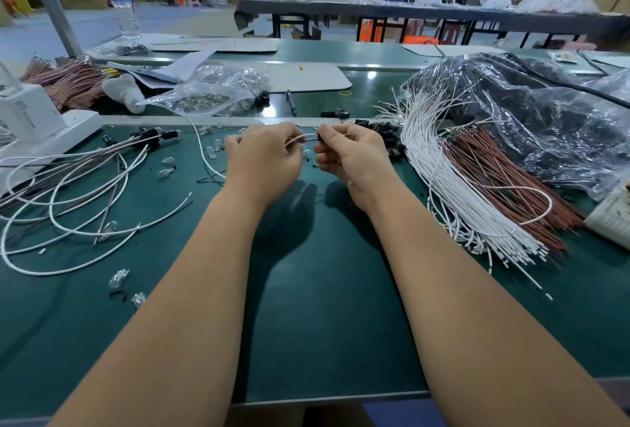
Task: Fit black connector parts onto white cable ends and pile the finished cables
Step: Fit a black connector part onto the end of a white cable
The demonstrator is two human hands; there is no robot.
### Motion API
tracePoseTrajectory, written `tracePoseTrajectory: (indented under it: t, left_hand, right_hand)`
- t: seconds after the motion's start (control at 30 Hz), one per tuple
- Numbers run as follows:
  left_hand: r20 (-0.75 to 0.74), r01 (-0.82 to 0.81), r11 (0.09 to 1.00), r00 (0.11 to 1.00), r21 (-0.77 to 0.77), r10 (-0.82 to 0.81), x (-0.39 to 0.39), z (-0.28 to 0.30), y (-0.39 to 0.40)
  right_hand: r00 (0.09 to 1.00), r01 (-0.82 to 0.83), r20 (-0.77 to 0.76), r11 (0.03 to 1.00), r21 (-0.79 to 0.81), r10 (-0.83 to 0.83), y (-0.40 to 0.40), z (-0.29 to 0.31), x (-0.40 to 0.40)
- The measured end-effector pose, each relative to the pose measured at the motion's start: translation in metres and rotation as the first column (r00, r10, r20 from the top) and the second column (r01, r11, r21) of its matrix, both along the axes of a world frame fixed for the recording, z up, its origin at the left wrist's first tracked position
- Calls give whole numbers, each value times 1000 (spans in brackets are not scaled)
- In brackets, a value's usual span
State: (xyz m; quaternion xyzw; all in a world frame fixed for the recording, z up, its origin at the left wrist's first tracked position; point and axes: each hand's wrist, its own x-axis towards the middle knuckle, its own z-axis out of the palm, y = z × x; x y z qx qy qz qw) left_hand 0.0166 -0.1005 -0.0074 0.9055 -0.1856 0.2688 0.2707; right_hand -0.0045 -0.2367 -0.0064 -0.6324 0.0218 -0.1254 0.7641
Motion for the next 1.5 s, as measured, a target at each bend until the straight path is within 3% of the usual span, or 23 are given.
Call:
tracePoseTrajectory:
  t: [0.1,0.2,0.43,0.67,0.93,1.2,1.5]
  left_hand:
    - [9,128,992,992,-3,-127,-2,2,-3]
    - [-62,189,980,979,-61,-193,0,3,0]
    - [-108,151,982,981,-115,-164,2,0,1]
    - [-84,164,982,981,-97,-173,3,-2,1]
    - [-43,183,983,982,-10,-183,-3,0,-2]
    - [-78,182,983,980,-25,-184,-4,3,1]
    - [-107,209,976,971,-56,-214,-2,1,1]
  right_hand:
    - [1000,-28,10,998,-58,28,4,-1,1]
    - [999,-42,-6,999,-8,42,5,1,2]
    - [996,37,-81,999,34,-35,0,4,3]
    - [991,127,-33,985,-120,-132,-4,-3,5]
    - [986,162,3,970,-179,-165,-7,-3,6]
    - [996,92,5,991,-93,-92,-8,0,3]
    - [990,143,14,987,-75,-142,-11,1,3]
